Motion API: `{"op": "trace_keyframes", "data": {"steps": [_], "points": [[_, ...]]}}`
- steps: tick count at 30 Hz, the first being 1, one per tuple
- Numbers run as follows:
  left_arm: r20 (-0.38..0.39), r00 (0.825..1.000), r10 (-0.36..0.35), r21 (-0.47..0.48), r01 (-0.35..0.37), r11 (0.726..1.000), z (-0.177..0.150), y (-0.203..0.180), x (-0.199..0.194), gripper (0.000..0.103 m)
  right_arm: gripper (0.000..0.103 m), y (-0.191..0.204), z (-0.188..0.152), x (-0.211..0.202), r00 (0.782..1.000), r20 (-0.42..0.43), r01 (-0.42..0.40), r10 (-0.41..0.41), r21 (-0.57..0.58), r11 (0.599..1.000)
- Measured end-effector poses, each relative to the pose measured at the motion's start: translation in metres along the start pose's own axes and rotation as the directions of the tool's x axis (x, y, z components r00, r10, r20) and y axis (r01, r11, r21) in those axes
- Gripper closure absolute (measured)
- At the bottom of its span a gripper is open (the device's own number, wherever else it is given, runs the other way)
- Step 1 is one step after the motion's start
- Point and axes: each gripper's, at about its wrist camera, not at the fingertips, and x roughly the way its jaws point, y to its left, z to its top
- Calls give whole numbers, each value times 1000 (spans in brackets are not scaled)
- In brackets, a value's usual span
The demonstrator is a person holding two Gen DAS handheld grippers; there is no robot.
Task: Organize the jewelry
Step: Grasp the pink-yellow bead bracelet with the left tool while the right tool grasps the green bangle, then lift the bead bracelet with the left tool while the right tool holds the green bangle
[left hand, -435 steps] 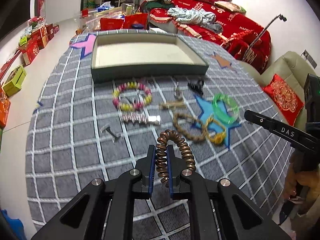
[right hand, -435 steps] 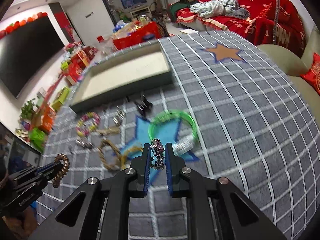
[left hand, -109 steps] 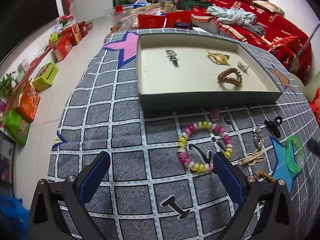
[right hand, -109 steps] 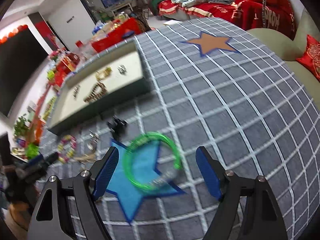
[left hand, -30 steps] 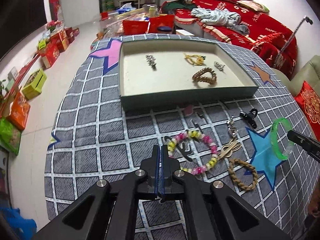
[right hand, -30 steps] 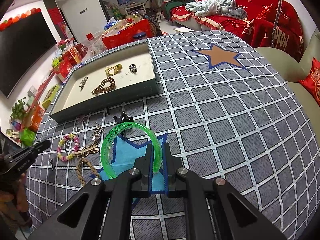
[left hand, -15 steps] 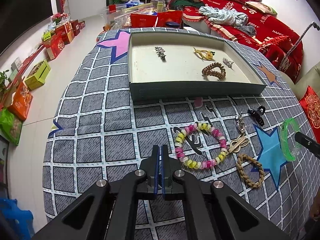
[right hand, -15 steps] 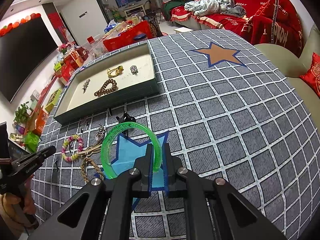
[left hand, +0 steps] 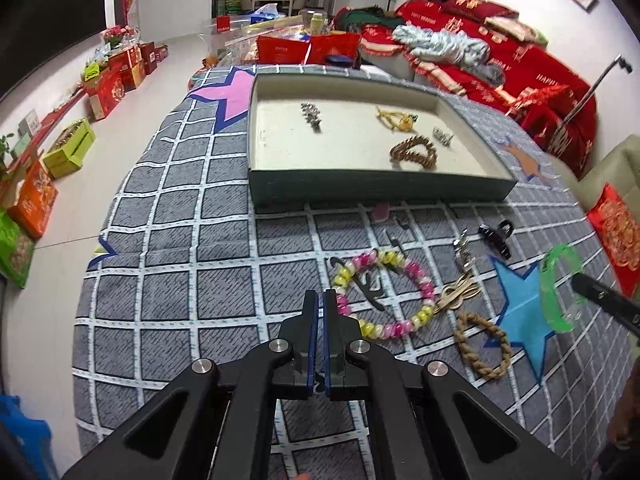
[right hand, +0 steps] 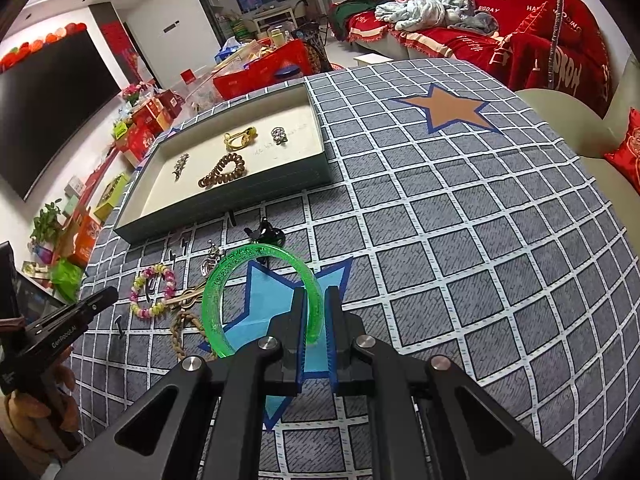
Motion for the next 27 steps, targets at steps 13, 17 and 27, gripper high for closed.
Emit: {"op": "trace_keyframes", "data": {"steps": [13, 17, 27], "points": [[135, 988, -68, 20, 66, 998, 0, 0, -17, 84, 94, 3, 0, 1, 1000, -3, -4, 4, 0, 1000], [193, 976, -97, 26, 94, 995, -3, -3, -16, 0, 94, 4, 0, 2, 1000, -3, -3, 3, 3, 1000], [200, 977, -77, 70, 64, 995, 5, -18, 58, 0, 94, 8, -4, 4, 1000, -7, -12, 12, 3, 1000]]}}
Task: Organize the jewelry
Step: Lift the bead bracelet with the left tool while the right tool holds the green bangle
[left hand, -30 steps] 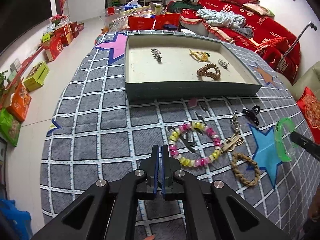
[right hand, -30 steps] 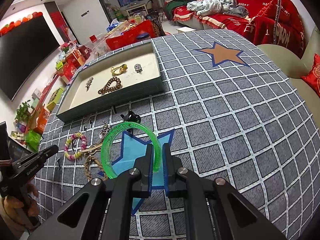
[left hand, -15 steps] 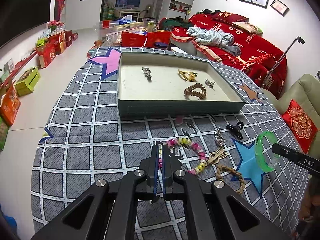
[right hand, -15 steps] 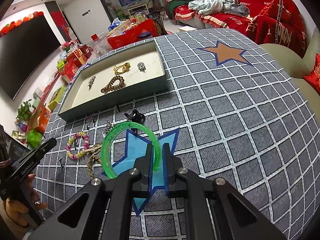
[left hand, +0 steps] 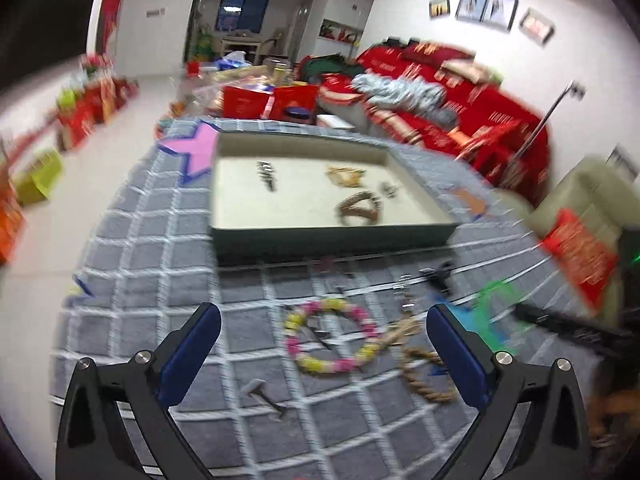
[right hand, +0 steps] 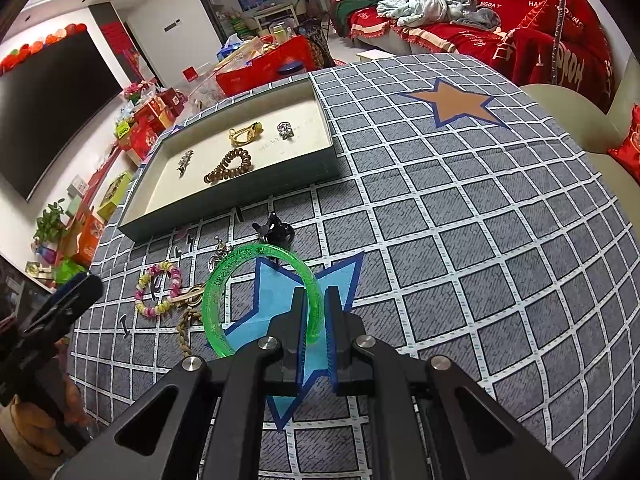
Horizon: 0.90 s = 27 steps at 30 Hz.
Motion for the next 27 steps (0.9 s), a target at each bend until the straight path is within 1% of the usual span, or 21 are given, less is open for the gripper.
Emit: {"op": "trace_keyframes", "data": {"steps": [1, 2, 3, 4, 7, 10, 11, 15, 19, 20, 21, 23, 24, 25, 26, 27], "points": [[9, 997, 74, 30, -74, 997, -1, -4, 8, 0, 94, 0, 0, 0, 1000, 0, -2, 2, 2, 1000], [12, 992, 129, 45, -130, 991, -1, -7, 13, 0, 94, 0, -1, -1, 1000, 1, -2, 2, 4, 1000], [11, 982, 188, 53, -189, 981, -1, -10, 22, 0, 94, -2, 0, -1, 1000, 1, -3, 3, 5, 1000], [7, 977, 215, 51, -215, 975, -1, -10, 30, 0, 94, -2, -1, -1, 1000, 1, -3, 3, 7, 1000], [-27, 981, 194, 46, -193, 980, 0, -9, 55, 0, 94, -2, -1, -2, 1000, 0, -4, 4, 5, 1000], [-115, 978, 177, 50, -172, 984, -5, -10, 90, 0, 94, -3, -1, -3, 1000, 1, -6, 6, 4, 1000], [-133, 977, 169, 46, -165, 985, -6, -11, 99, 0, 94, -3, -2, -3, 1000, 1, -7, 7, 3, 1000], [-178, 974, 138, 15, -138, 990, -5, -8, 128, 0, 94, -2, -2, -3, 1000, -1, -10, 10, 4, 1000], [-225, 963, 151, -4, -155, 988, 1, -1, 150, 0, 94, -1, -3, -4, 1000, -1, -12, 12, 4, 1000], [-245, 956, 160, 1, -165, 986, 0, -1, 162, 0, 94, -1, -3, -4, 1000, -1, -12, 12, 3, 1000], [-253, 954, 163, 6, -167, 986, 5, 0, 162, 0, 94, -1, -2, -3, 1000, -2, -12, 12, 4, 1000], [-266, 948, 174, 29, -173, 985, 5, 2, 173, 0, 94, 0, -4, -3, 1000, -4, -15, 15, 3, 1000], [-268, 948, 174, 37, -170, 985, 7, 1, 169, 0, 94, 1, -4, -2, 1000, -5, -15, 15, 2, 1000], [-280, 945, 166, 48, -159, 986, 5, -1, 176, 8, 94, 3, -6, -2, 1000, -7, -16, 16, 2, 1000], [-286, 943, 171, 63, -160, 985, 3, -4, 178, 13, 94, 3, -6, -2, 1000, -9, -17, 17, 2, 1000], [-276, 944, 179, 80, -163, 983, 4, -10, 176, 15, 94, 4, -5, -1, 1000, -10, -18, 18, 1, 1000]]}}
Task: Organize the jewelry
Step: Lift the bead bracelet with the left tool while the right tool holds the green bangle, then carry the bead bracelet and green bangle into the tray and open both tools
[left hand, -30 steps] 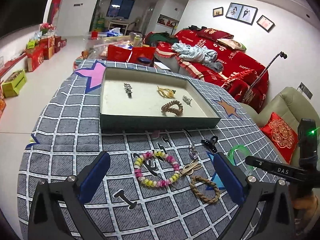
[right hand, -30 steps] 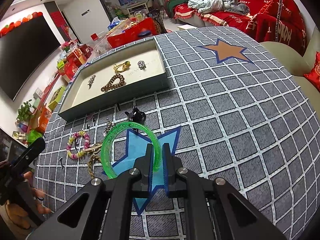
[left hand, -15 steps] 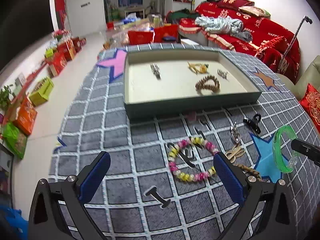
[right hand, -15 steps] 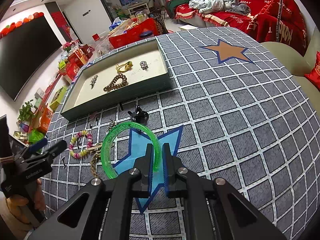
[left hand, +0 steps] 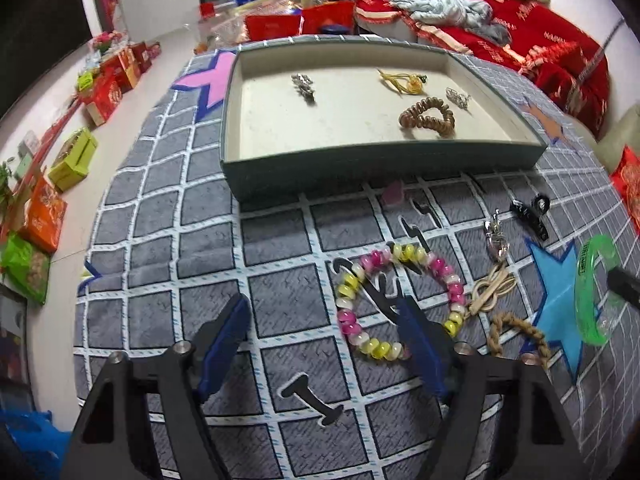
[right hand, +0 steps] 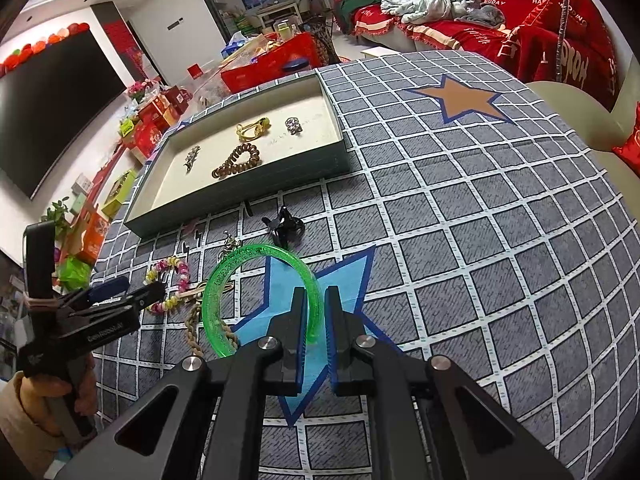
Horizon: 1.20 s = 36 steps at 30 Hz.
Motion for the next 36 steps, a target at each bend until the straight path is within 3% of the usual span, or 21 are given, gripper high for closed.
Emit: {"op": "trace_keyframes", "data": {"steps": [2, 3, 5, 10, 17, 21, 25, 36], "points": [[16, 1000, -22, 32, 21, 999, 1, -8, -1, 41, 94, 1, 0, 1, 1000, -2, 0, 0, -2, 1000], [19, 999, -29, 47, 28, 998, -5, -10, -10, 48, 94, 2, 0, 1, 1000, -3, -1, 1, -3, 1000], [23, 998, -50, 84, 48, 995, -6, -20, -8, 77, 94, 4, 0, 1, 1000, -5, -3, 2, -3, 1000], [36, 989, -144, 53, 142, 989, -6, -20, -14, 77, 94, 7, 6, -1, 1000, 1, -7, 7, -12, 1000], [101, 975, -195, 44, 192, 980, -1, -11, -52, 77, 94, 16, 26, -5, 1000, 22, -9, 10, -34, 999], [142, 964, -225, 44, 221, 974, 15, 8, -100, 77, 94, 23, 45, -2, 999, 30, -20, 21, -42, 999], [183, 957, -226, 50, 221, 974, 36, 19, -119, 77, 94, 32, 71, 6, 999, 33, -26, 28, -51, 998], [159, 968, -193, -14, 197, 980, 96, 44, -84, 77, 94, 41, 139, 56, 999, 20, 31, -30, -61, 998]]}}
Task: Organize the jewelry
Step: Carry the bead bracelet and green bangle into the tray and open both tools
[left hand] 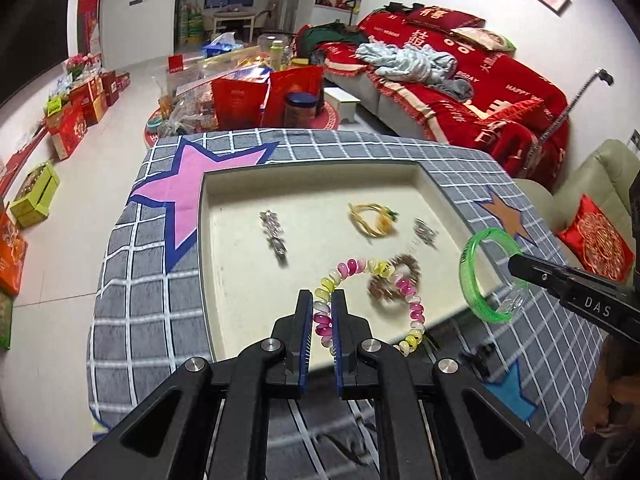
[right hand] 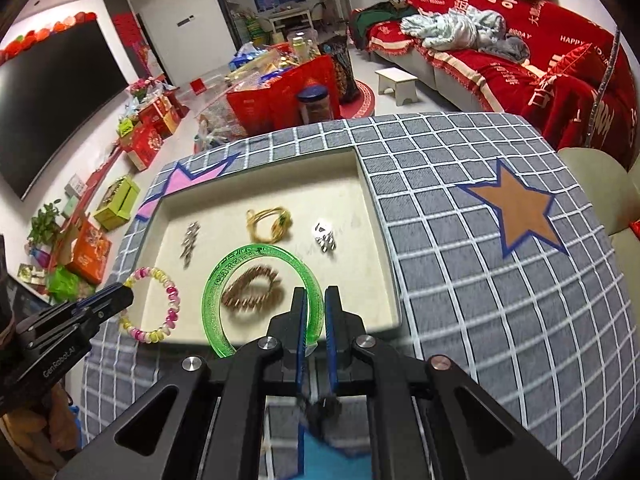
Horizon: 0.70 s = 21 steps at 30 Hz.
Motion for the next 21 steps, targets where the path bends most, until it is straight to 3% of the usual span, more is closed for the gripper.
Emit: {"op": "trace_keyframes", "data": {"steps": [11, 21], "points": [[-80, 995, 66, -23, -68, 997, 15, 15, 50, 77, 94, -6, 29, 57, 994, -64, 92, -92, 5, 996], [-105, 985, 138, -15, -140, 990, 12, 20, 67, 77, 94, -6, 36, 88, 985, -103, 136, -135, 1, 991]]}}
